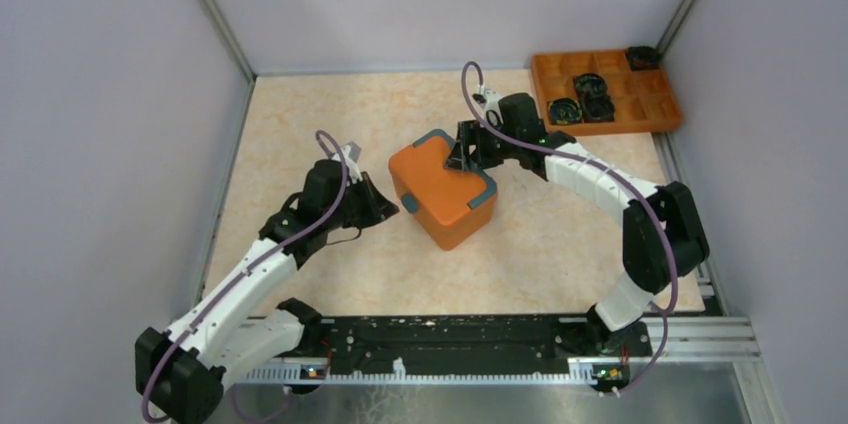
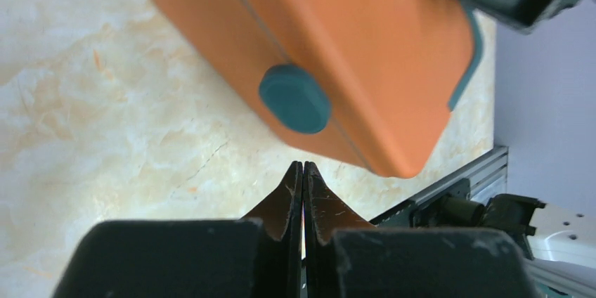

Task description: Organize the medicine kit

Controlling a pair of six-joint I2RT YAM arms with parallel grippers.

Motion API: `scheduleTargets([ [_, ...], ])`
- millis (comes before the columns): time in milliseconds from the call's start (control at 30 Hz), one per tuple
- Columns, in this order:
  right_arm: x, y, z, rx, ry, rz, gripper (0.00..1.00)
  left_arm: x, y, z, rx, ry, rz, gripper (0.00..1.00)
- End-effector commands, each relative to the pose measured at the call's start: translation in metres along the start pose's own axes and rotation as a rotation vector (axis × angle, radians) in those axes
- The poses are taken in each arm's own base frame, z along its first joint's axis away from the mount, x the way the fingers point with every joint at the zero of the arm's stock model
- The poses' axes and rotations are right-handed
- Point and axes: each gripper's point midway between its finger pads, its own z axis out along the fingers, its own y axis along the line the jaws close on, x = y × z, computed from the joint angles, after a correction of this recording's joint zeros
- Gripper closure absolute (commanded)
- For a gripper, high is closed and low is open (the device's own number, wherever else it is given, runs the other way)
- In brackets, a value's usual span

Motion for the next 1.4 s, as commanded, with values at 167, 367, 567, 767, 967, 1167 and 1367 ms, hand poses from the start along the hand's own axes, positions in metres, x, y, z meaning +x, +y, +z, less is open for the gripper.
scheduleTargets([
  [167, 0.062, -0.037, 0.008, 0.165, 0.195, -0.013, 0.29, 0.018, 0.014, 0.014, -0.047, 0.078, -0.002, 1.00],
  [367, 0.063, -0.038, 0.008, 0.170, 0.199, -0.015, 0.30, 0.014, 0.011, 0.026, -0.039, 0.086, 0.004, 1.00],
  [567, 0.065, -0.037, 0.009, 0.164, 0.198, -0.008, 0.30, 0.007, 0.003, 0.035, -0.021, 0.083, 0.010, 1.00],
  [767, 0.067, -0.036, 0.010, 0.157, 0.199, -0.005, 0.30, -0.002, -0.003, 0.040, -0.011, 0.067, 0.019, 1.00],
  [967, 0.067, -0.034, 0.011, 0.151, 0.197, -0.003, 0.30, -0.002, 0.000, 0.048, -0.022, 0.074, 0.023, 1.00],
  [1167, 0.067, -0.033, 0.011, 0.149, 0.198, -0.003, 0.30, 0.001, 0.002, 0.052, -0.023, 0.086, 0.027, 1.00],
  [1367, 0.067, -0.032, 0.011, 0.149, 0.200, -0.004, 0.30, 0.005, 0.005, 0.056, -0.023, 0.091, 0.023, 1.00],
])
